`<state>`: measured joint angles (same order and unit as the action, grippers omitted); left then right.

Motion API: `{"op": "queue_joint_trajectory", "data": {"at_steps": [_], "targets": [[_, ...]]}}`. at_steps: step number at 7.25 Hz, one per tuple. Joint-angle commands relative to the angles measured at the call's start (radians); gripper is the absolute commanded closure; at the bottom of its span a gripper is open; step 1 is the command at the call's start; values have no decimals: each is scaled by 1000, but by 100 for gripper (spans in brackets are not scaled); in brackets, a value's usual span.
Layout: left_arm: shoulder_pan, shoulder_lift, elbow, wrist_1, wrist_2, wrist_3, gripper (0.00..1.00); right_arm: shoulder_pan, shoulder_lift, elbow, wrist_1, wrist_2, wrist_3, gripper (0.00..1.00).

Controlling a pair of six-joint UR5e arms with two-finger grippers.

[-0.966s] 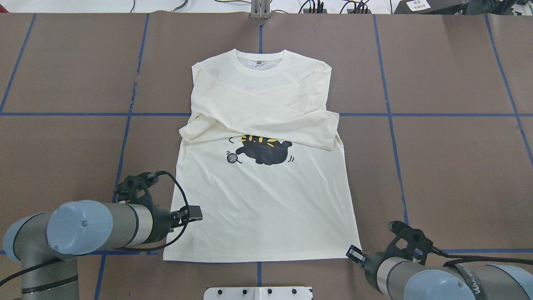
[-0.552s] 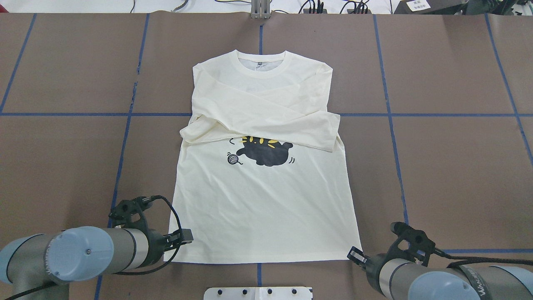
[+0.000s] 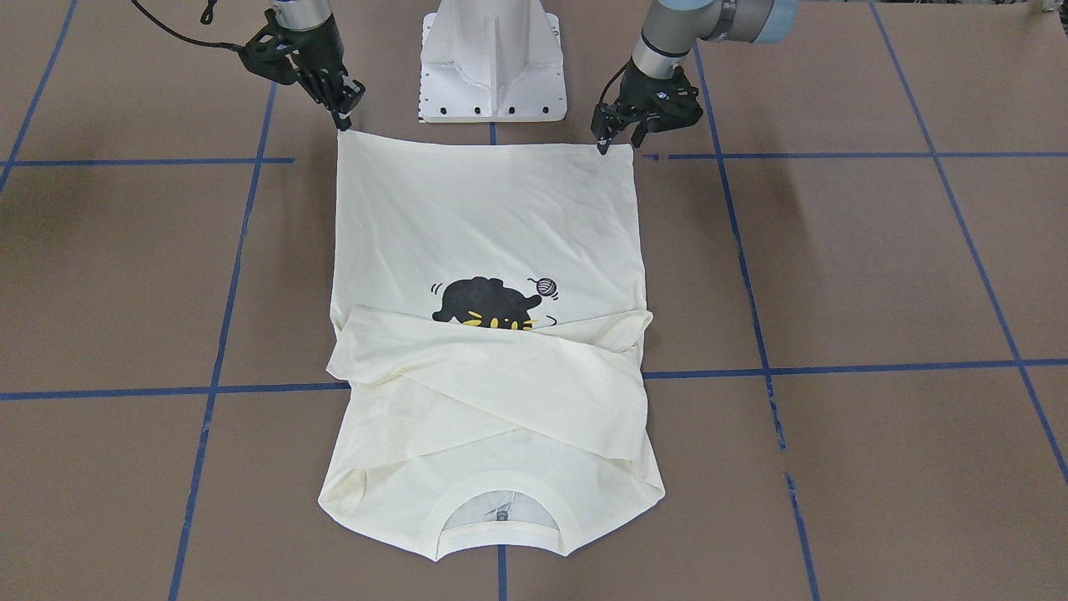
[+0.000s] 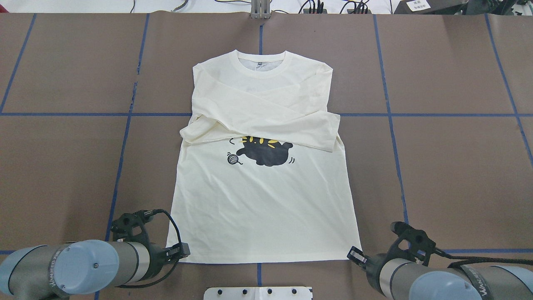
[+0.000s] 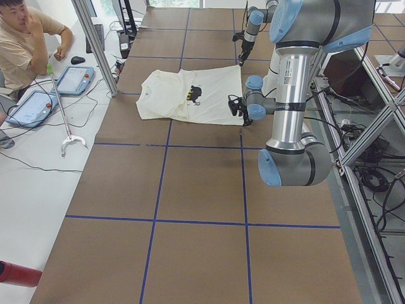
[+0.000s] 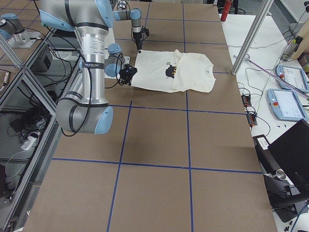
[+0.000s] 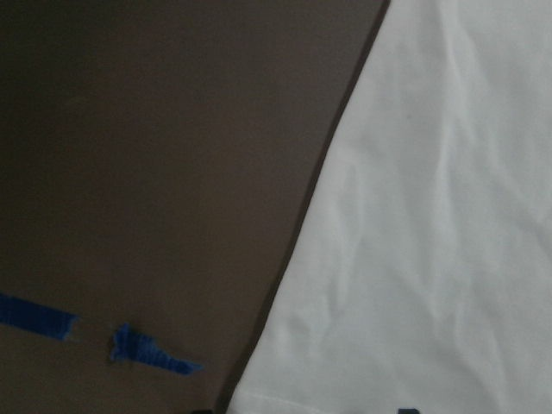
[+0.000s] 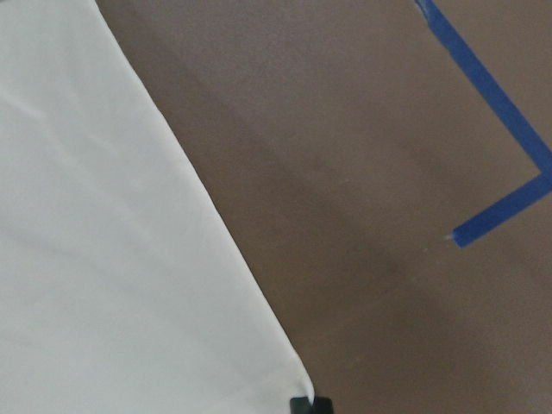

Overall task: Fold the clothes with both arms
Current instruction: 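Grasp the shirt hem corners with both grippers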

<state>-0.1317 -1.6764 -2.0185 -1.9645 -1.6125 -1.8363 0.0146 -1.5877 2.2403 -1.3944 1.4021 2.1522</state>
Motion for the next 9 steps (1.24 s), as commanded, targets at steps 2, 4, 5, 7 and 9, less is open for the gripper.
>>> {"op": "queue_joint_trajectory", "data": {"at_steps": [2, 4, 5, 7, 9], "targets": [[0, 3, -2, 21, 5, 0, 100, 1, 0, 1, 0, 0, 0, 100], [1, 1, -64, 80, 6, 3, 100, 1, 0, 5, 2, 0, 0, 100], [4, -5, -121, 135, 3, 2, 100, 1, -27, 33, 2, 1, -2, 100], [33, -14, -170, 151, -4, -125, 100, -10, -67, 87, 2, 14, 0, 100], [23, -66, -221, 212, 2, -126, 100, 37, -60, 129, 3, 14, -3, 100]]}}
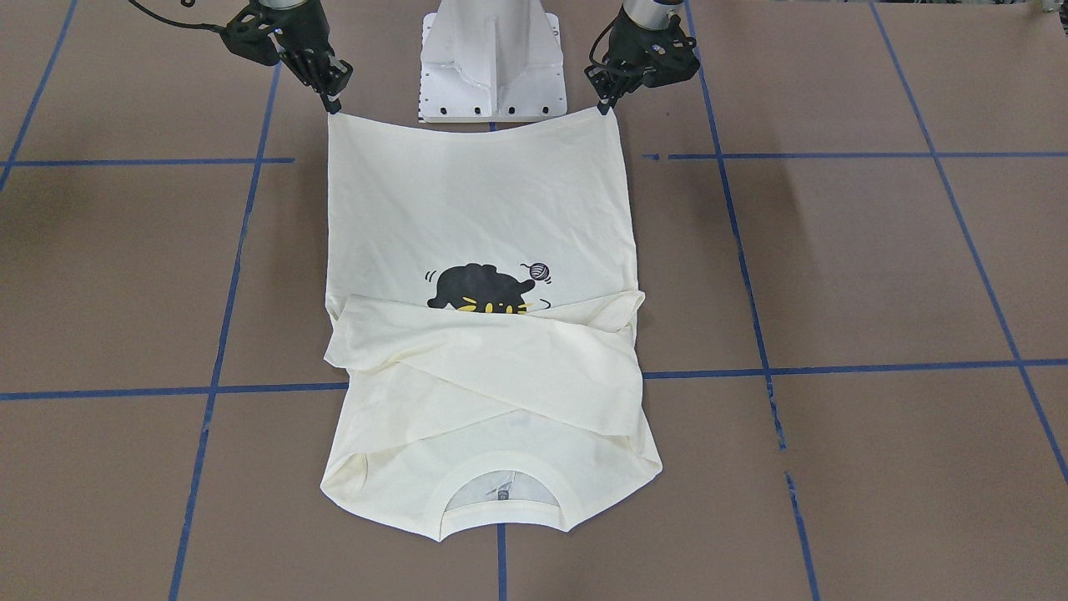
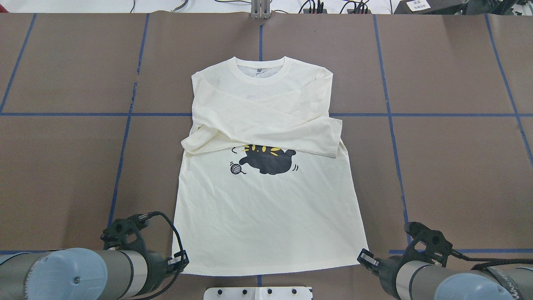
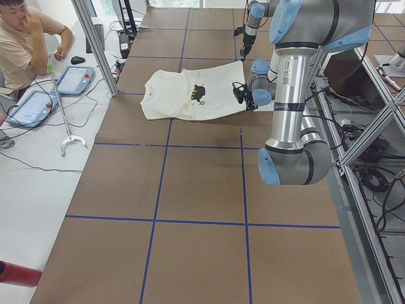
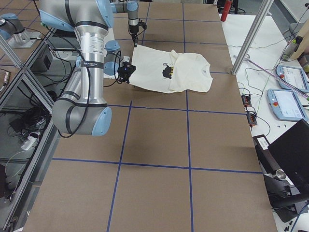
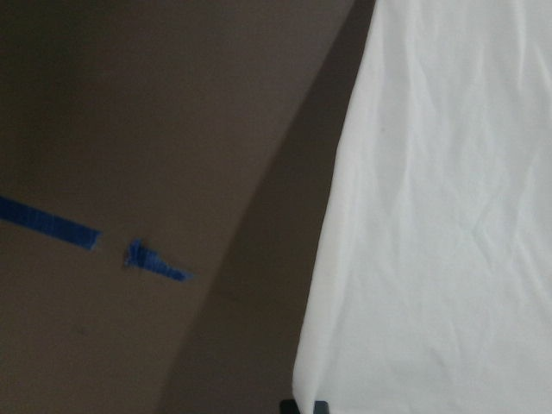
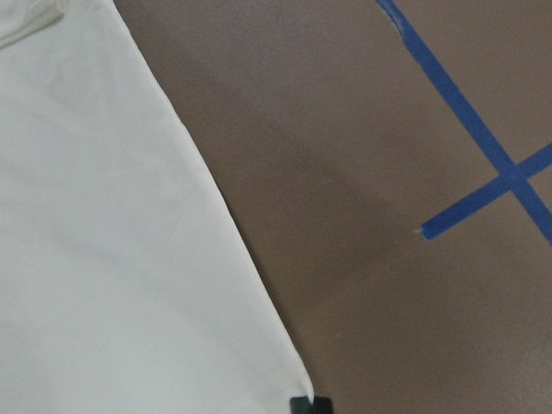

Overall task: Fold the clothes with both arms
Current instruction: 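Grasp the shirt hem corners with both grippers, then lift the hem with both grippers and fold it up toward the collar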

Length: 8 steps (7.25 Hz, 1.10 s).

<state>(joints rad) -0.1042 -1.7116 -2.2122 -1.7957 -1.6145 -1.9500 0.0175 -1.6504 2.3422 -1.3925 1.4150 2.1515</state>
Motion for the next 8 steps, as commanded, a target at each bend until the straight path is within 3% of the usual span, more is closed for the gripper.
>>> {"op": "queue_joint_trajectory", "data": {"at_steps": [1, 2, 4, 6, 7, 8], "targets": [[-65, -90, -23, 70, 17, 61, 100, 109, 21, 25, 0, 8, -28, 100], [-163, -141, -15, 72, 25, 185, 100, 199, 73, 11, 0, 56, -135, 100], [-341, -221, 78, 70, 22, 345, 100, 455, 223, -145, -3, 206, -340, 100], [-481, -300, 225, 58, 22, 452, 100, 666, 422, -398, -5, 316, -494, 100], [-518, -363, 338, 29, 22, 454, 100, 749, 502, -526, -2, 331, -593, 100], [-558, -393, 464, -88, 24, 454, 100, 794, 591, -675, 3, 334, -649, 100]]}}
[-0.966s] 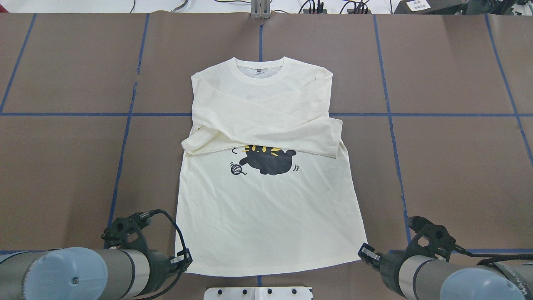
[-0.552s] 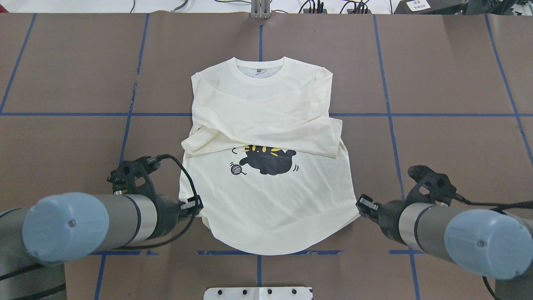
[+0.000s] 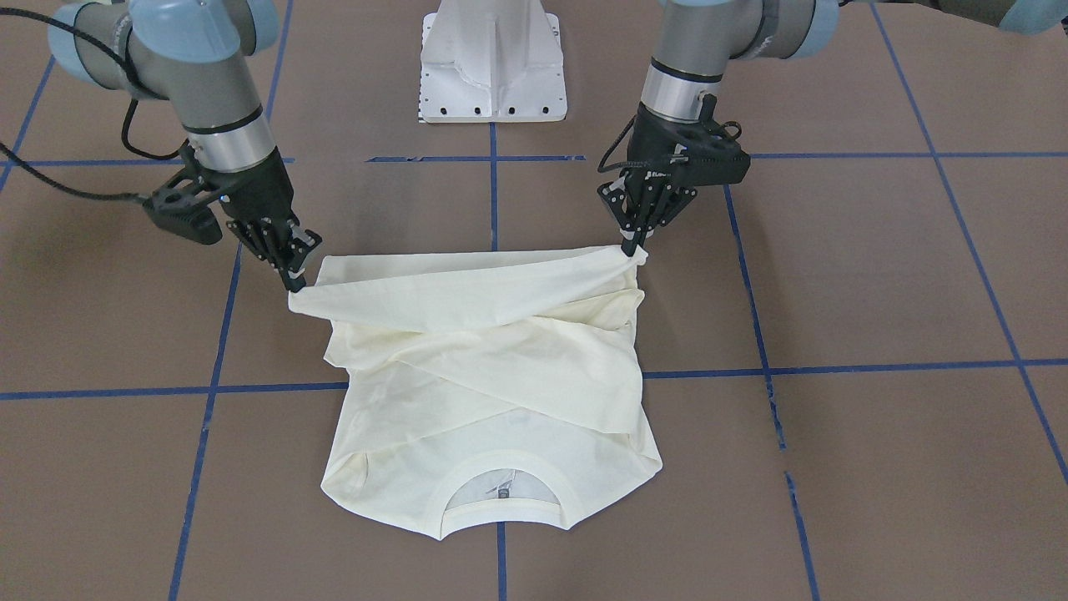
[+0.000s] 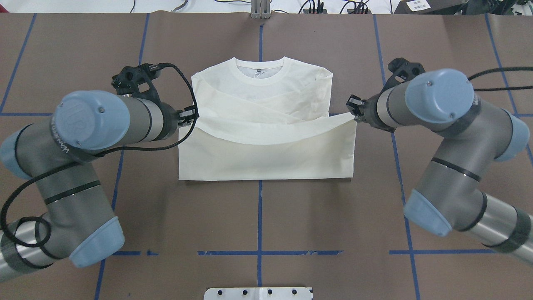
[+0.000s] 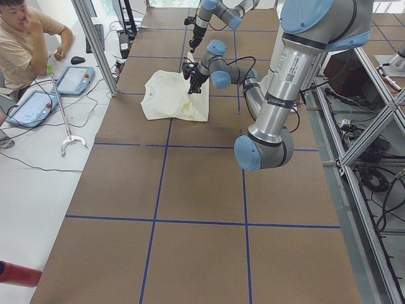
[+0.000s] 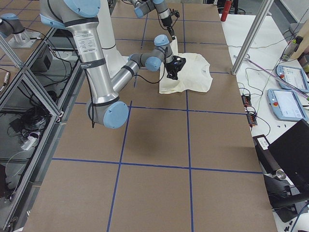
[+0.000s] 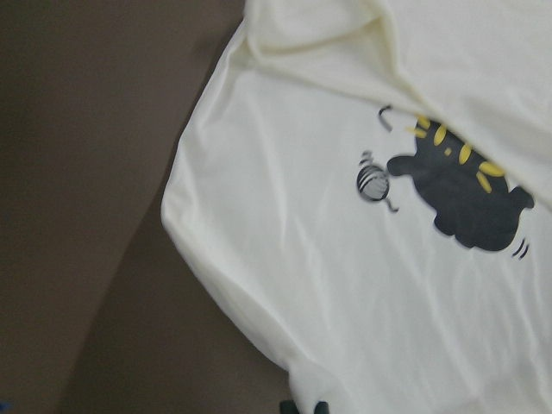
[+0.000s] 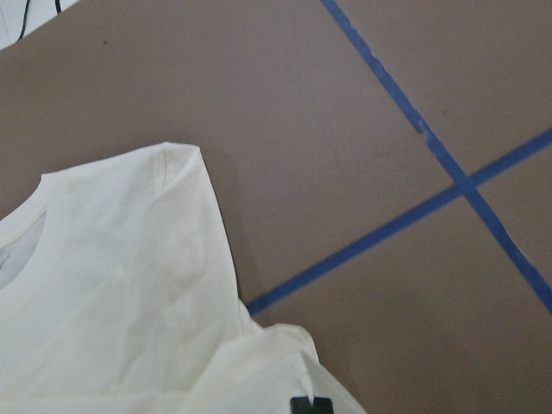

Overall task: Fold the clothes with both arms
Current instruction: 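Lift the hem with both grippers and fold it up toward the collar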

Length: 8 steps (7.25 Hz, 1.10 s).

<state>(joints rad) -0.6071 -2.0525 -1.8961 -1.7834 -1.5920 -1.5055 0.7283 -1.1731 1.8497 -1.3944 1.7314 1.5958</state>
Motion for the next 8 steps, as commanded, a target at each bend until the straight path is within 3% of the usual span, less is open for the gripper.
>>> {"op": "queue_joint_trajectory", "data": {"at_steps": [1, 4, 6, 7, 8], "targets": [[-84, -67, 246, -196, 1, 13, 100, 89, 221, -340, 11, 14, -102, 100], [-117, -132, 418, -292, 76, 76, 100, 103, 448, -695, 102, 10, -105, 100], [-117, -165, 588, -440, 104, 88, 100, 105, 489, -771, 139, -1, -106, 100], [-117, -166, 615, -464, 113, 102, 97, 103, 515, -818, 144, -3, -106, 100], [-117, -164, 629, -465, 125, 103, 88, 99, 517, -839, 153, -9, -106, 100]]}}
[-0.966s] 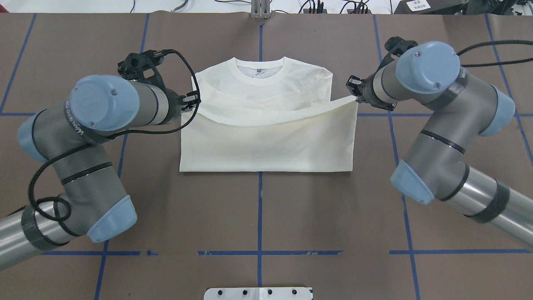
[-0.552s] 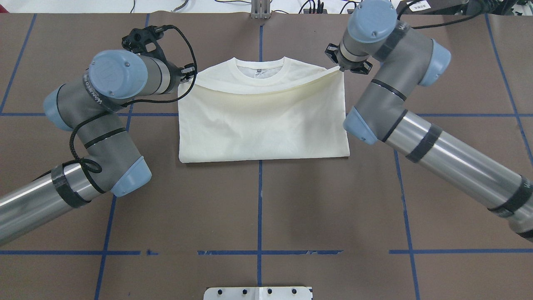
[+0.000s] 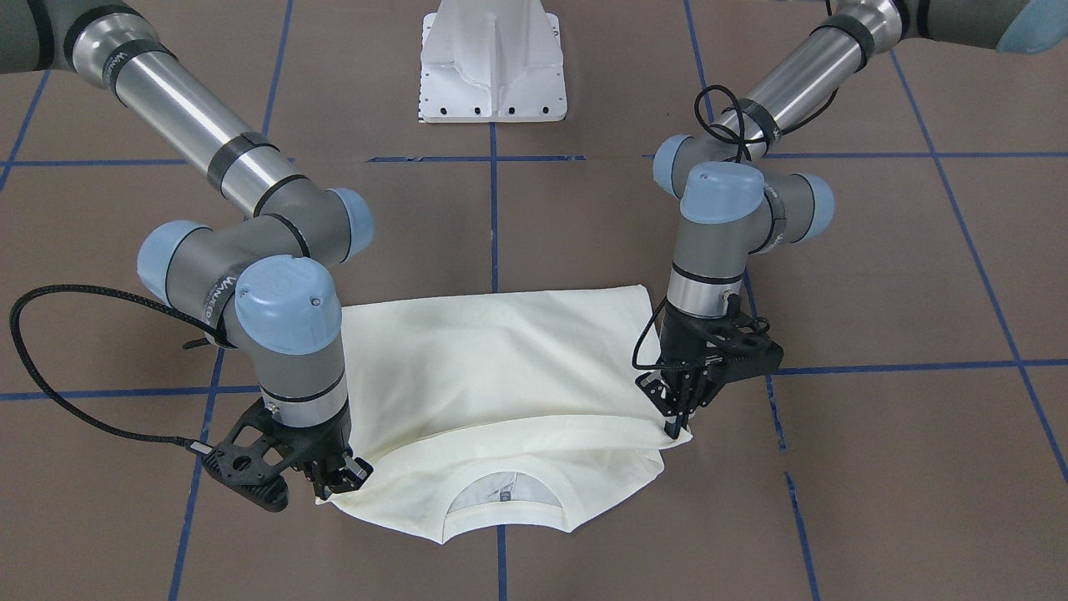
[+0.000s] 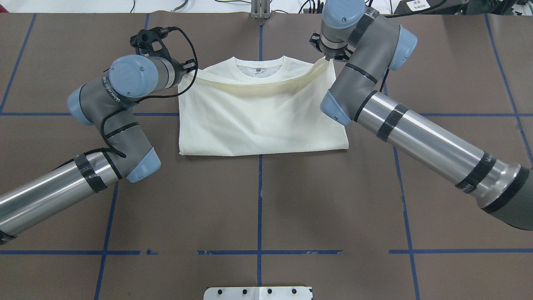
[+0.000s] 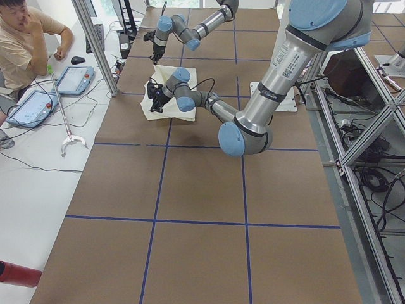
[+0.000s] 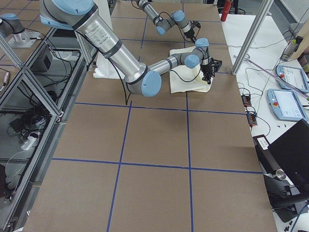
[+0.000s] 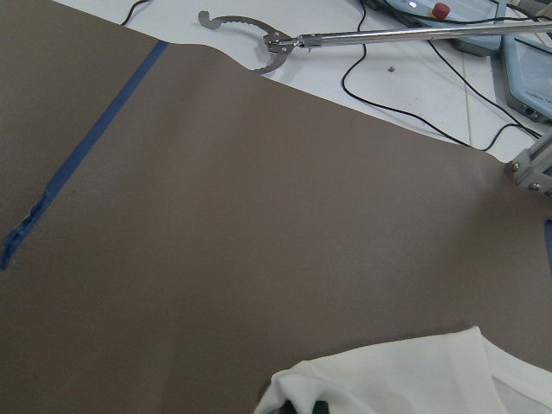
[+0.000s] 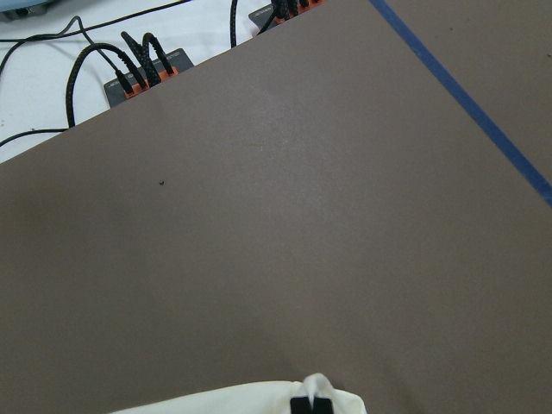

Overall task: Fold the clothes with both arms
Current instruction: 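Open both grippers and raise them away from the folded shirt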

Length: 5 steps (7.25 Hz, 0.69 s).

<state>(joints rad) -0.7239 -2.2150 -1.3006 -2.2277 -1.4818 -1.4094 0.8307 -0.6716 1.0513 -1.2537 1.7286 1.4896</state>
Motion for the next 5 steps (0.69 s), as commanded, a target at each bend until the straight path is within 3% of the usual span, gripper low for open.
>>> {"op": "queue_joint_trajectory", "data": {"at_steps": [1, 3, 4, 5], "targets": [[0, -2, 34, -21, 14, 7, 83, -10, 15, -42, 17, -7, 0, 100], [-8, -2, 34, -70, 9, 6, 53, -41, -3, -37, 17, -43, 0, 100], [-29, -2, 32, -111, 5, 6, 46, -30, -12, -18, 17, -41, 0, 94], [-31, -2, 27, -148, 5, 0, 46, -13, -66, 71, 17, -20, -26, 95]]}}
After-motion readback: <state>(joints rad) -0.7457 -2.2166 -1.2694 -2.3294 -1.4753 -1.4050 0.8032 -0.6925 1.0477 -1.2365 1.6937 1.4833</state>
